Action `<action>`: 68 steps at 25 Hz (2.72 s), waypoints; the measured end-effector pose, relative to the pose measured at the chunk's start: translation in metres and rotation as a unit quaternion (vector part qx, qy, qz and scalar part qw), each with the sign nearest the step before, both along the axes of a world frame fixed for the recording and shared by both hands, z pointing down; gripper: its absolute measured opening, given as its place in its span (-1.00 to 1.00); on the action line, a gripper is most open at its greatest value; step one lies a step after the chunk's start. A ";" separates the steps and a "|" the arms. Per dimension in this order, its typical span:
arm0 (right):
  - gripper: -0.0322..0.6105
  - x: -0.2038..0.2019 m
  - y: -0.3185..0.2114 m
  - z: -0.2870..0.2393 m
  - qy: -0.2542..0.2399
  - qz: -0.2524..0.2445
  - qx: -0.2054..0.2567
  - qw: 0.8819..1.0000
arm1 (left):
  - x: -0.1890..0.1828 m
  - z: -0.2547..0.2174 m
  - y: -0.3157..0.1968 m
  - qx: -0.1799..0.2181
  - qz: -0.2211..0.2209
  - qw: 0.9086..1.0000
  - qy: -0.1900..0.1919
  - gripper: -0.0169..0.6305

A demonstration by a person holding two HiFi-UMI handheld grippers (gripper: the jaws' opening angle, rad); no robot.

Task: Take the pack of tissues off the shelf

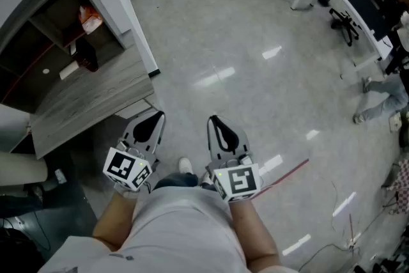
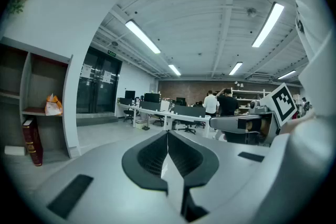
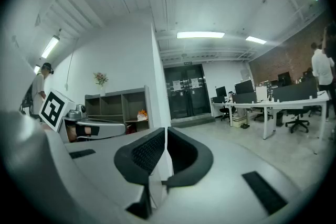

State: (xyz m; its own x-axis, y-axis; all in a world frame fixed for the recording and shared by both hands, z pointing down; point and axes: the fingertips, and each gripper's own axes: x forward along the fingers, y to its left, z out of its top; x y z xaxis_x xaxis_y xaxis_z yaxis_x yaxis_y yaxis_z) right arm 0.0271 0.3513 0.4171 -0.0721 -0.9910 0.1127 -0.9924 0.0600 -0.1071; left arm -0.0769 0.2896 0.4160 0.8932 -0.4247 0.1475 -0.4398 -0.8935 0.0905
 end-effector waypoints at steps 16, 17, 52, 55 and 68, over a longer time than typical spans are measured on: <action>-0.82 -0.041 -0.099 -0.016 0.005 0.009 0.020 1.000 | -0.067 -0.004 -0.105 -0.006 -0.027 0.999 0.022 -0.89; -0.82 -0.043 -0.103 -0.016 0.007 0.007 0.021 1.000 | -0.070 -0.005 -0.109 -0.004 -0.030 0.999 0.024 -0.89; -0.82 0.053 -0.439 -0.020 -0.040 -0.268 0.028 0.962 | 0.012 -0.016 -0.375 0.024 -0.333 0.942 -0.037 -0.89; -0.82 0.050 -0.459 -0.018 -0.046 -0.287 0.024 0.956 | 0.003 -0.016 -0.389 0.019 -0.367 0.929 -0.041 -0.89; -0.82 -0.043 -0.507 -0.012 -0.038 -0.375 0.009 0.926 | -0.109 -0.011 -0.439 -0.001 -0.475 0.879 -0.029 -0.88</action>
